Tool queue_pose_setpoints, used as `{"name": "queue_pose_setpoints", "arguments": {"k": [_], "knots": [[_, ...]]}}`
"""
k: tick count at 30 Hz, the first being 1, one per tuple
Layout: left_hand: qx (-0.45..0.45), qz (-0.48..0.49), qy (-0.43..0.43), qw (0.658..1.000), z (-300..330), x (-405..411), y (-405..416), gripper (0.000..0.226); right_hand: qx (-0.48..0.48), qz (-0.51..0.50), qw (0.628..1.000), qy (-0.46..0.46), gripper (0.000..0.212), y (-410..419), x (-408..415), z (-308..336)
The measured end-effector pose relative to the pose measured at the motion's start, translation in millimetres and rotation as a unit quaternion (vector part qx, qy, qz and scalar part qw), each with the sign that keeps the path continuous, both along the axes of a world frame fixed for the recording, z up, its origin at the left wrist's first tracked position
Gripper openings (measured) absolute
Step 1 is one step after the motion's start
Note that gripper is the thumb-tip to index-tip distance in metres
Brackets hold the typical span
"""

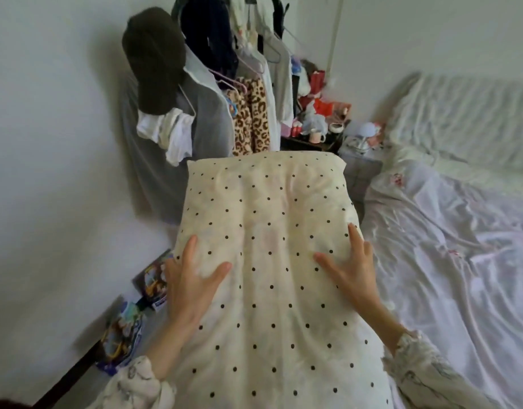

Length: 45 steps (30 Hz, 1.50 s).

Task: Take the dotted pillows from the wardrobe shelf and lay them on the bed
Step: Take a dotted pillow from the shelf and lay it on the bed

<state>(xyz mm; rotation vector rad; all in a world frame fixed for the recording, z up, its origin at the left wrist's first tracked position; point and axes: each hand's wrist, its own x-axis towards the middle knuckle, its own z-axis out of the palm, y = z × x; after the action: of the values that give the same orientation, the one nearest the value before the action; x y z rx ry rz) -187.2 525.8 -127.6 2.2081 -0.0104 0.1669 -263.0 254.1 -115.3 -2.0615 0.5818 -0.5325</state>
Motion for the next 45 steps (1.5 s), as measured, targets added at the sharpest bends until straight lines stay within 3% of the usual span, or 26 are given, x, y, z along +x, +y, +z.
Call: {"name": "queue_pose_setpoints", "arguments": {"k": [11,18,29,45], "knots": [[-0.019,-0.218,-0.028,0.975,21,203,-98,0.088,-0.036,-0.217,0.975,-0.013,0.091,-48,96,13],[-0.058,-0.333,-0.009,0.941,23,273,-183,0.088,-0.058,-0.315,0.947,-0.007,0.093,-92,129,21],[0.007,-0.355,-0.037,0.934,15,393,-359,0.089,-0.040,-0.358,0.933,-0.002,0.090,-245,231,5],[-0.049,-0.379,-0.045,0.923,35,575,-624,0.086,-0.071,-0.377,0.923,-0.017,0.089,-498,406,33]]}}
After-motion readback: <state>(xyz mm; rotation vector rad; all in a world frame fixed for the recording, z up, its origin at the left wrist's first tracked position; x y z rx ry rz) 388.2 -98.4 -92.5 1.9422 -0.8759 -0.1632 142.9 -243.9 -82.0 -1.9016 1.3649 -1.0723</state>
